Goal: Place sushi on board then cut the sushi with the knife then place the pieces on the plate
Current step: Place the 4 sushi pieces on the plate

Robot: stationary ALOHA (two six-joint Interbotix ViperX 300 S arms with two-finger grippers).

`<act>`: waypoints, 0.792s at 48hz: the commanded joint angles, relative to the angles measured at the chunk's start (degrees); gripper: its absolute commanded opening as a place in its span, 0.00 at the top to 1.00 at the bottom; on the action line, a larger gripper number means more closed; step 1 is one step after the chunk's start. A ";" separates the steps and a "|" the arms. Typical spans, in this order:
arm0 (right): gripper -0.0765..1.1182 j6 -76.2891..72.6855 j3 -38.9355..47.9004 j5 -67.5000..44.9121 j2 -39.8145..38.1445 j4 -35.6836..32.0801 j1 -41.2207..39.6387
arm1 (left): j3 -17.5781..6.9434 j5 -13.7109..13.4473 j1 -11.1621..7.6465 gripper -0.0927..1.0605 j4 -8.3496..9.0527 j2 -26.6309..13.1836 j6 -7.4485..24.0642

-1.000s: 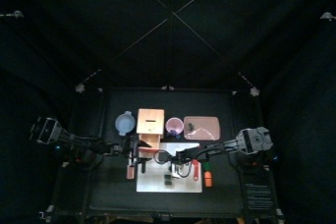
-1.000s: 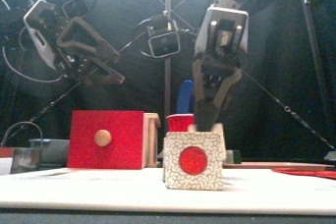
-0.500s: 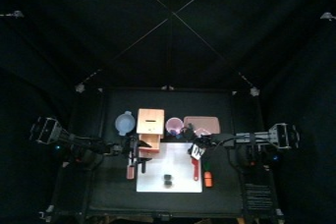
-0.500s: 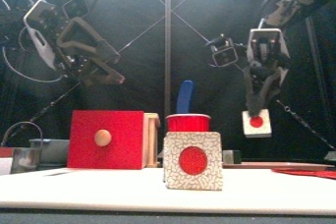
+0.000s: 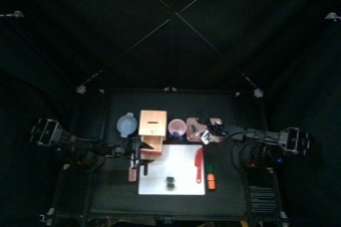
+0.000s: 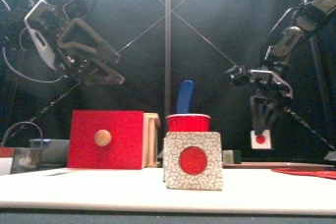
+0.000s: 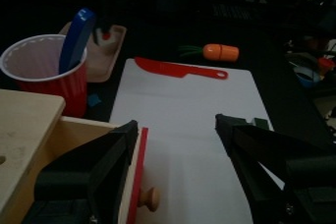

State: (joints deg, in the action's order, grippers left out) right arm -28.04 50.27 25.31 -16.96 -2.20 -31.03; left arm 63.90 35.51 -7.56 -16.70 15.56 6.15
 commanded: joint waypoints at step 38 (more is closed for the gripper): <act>0.47 -14.24 -1.85 -3.69 7.29 -5.80 -3.69 | 0.97 0.26 0.26 0.08 -0.88 0.18 0.00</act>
State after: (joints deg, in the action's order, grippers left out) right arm -42.01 49.57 21.97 -8.96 -7.73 -34.98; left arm 65.39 35.60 -7.47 -17.31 15.56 6.06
